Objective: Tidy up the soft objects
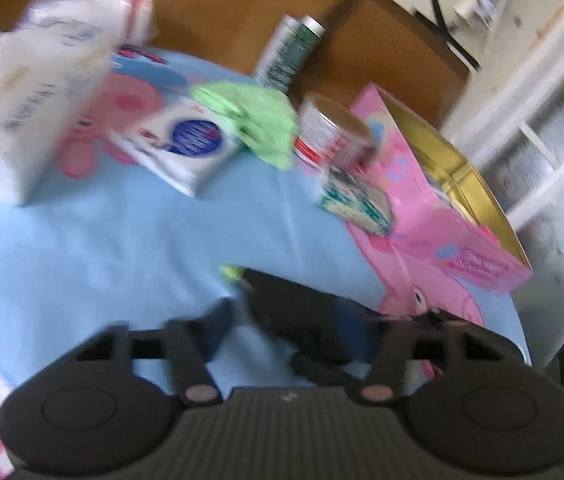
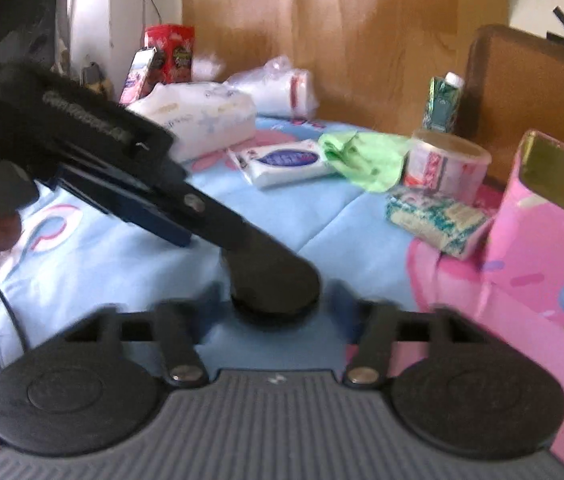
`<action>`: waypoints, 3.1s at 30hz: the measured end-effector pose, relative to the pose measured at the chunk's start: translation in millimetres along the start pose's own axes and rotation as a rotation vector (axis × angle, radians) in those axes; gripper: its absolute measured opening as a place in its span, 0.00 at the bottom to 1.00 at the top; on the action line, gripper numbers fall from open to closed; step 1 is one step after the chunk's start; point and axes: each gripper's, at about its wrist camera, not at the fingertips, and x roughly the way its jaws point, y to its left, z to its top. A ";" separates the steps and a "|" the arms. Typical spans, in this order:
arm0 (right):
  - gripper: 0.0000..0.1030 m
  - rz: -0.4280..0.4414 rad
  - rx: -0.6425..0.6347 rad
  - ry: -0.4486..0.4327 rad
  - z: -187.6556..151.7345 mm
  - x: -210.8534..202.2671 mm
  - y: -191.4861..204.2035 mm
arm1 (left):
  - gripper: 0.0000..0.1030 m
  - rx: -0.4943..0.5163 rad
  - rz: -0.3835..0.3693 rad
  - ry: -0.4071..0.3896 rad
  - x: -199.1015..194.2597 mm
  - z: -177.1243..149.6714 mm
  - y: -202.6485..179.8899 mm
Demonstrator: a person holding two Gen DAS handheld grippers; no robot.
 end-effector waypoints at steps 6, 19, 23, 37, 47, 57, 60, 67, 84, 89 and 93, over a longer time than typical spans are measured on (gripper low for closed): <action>0.50 -0.108 0.009 -0.125 -2.0 -21.0 -1.6 | 0.41 0.108 -0.049 -0.082 -4.1 29.1 -51.6; 0.50 -0.442 0.161 -0.271 23.7 -59.8 -121.3 | 0.47 0.329 -0.122 -0.096 93.1 100.6 -178.8; 0.53 -0.614 0.202 -0.223 20.5 -33.3 -150.5 | 0.47 0.311 -0.079 -0.116 90.6 97.8 -160.1; 0.46 -0.186 0.180 -0.240 53.6 2.8 -73.8 | 0.47 0.114 0.255 -0.285 -6.5 35.1 46.6; 0.36 -0.083 0.324 0.016 115.5 147.9 -75.0 | 0.47 0.114 0.242 -0.340 -2.8 29.3 53.9; 0.05 0.050 0.354 -0.147 73.5 30.8 -53.2 | 0.48 0.077 0.162 -0.364 -12.8 28.6 61.7; 0.05 0.095 0.283 -0.153 40.2 -14.6 -33.4 | 0.49 0.077 0.124 -0.345 -14.4 27.2 58.0; 0.19 -0.105 0.182 -0.118 -4.3 -34.8 -16.3 | 0.50 0.129 0.001 -0.244 -9.8 15.7 15.6; 0.09 -0.058 0.139 -0.034 -13.0 -6.0 -16.1 | 0.05 0.323 -0.027 -0.077 19.3 2.9 -55.9; 0.09 -0.162 0.127 -0.209 2.7 -39.9 -30.3 | 0.05 0.432 -0.124 -0.178 3.6 38.7 -108.1; 0.09 -0.270 0.163 -0.319 19.2 -59.6 -66.1 | 0.06 0.528 -0.147 -0.223 26.0 66.0 -150.9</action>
